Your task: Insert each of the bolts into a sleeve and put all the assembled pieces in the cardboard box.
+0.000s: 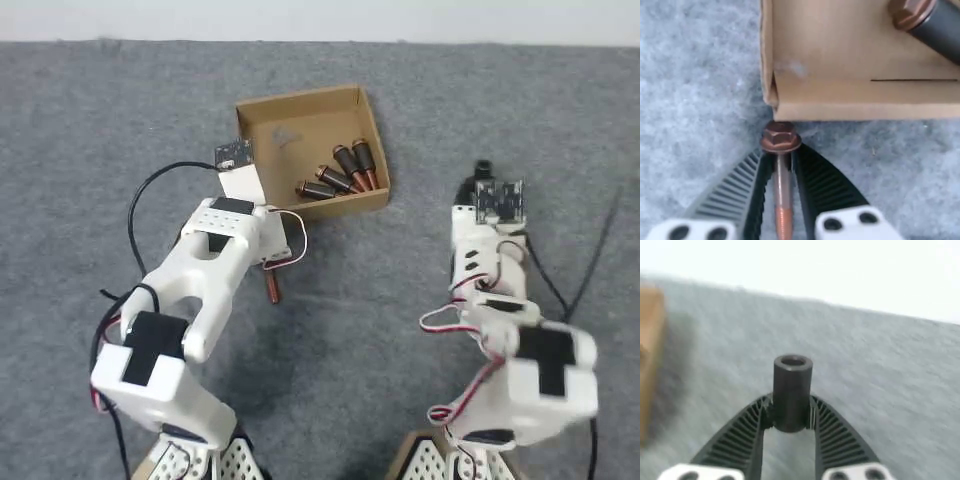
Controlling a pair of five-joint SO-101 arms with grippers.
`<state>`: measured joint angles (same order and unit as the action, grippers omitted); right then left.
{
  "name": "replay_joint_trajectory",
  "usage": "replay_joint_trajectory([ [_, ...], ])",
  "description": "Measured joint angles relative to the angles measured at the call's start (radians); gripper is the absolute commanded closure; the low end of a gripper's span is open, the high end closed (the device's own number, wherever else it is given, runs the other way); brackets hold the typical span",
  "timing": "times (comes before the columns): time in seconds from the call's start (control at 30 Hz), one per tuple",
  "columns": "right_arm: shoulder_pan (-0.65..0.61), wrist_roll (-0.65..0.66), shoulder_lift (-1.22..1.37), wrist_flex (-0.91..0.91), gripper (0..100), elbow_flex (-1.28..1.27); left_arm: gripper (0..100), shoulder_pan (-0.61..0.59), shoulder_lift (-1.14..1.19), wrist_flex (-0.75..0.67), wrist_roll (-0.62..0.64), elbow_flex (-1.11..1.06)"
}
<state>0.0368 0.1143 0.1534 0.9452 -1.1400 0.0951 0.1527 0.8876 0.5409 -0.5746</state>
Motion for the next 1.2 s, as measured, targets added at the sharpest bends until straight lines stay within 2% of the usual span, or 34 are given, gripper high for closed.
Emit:
replay_joint_trajectory([
  [0.17, -0.061, -0.173, 0.166, 0.166, 99.2, 0.089, 99, 0.0, 0.0, 0.0, 0.0, 0.0],
  [0.27, -0.112, -0.324, 0.212, 0.244, 99.2, 0.1, 99, 0.0, 0.0, -0.002, 0.0, 0.0],
  [0.33, -0.141, -0.374, 0.216, 0.265, 99.2, 0.1, 99, 0.0, 0.0, -0.018, 0.0, -0.003],
  [0.43, -0.167, -0.391, 0.216, 0.305, 99.2, 0.078, 99, 0.0, 0.0, -0.028, 0.0, -0.006],
  [0.63, -0.241, -0.394, 0.216, 0.565, 99.2, -0.118, 99, 0.008, 0.0, -0.031, -0.008, -0.008],
  [0.8, -0.276, -0.367, 0.215, 0.712, 99.2, -0.269, 99, 0.008, 0.0, -0.031, -0.011, -0.008],
  [0.93, -0.33, -0.338, 0.215, 0.758, 99.2, -0.379, 99, 0.008, 0.0, -0.031, -0.011, -0.008],
  [1.2, -0.348, -0.331, 0.213, 0.763, 99.2, -0.443, 99, 0.008, 0.0, -0.031, -0.011, -0.008],
])
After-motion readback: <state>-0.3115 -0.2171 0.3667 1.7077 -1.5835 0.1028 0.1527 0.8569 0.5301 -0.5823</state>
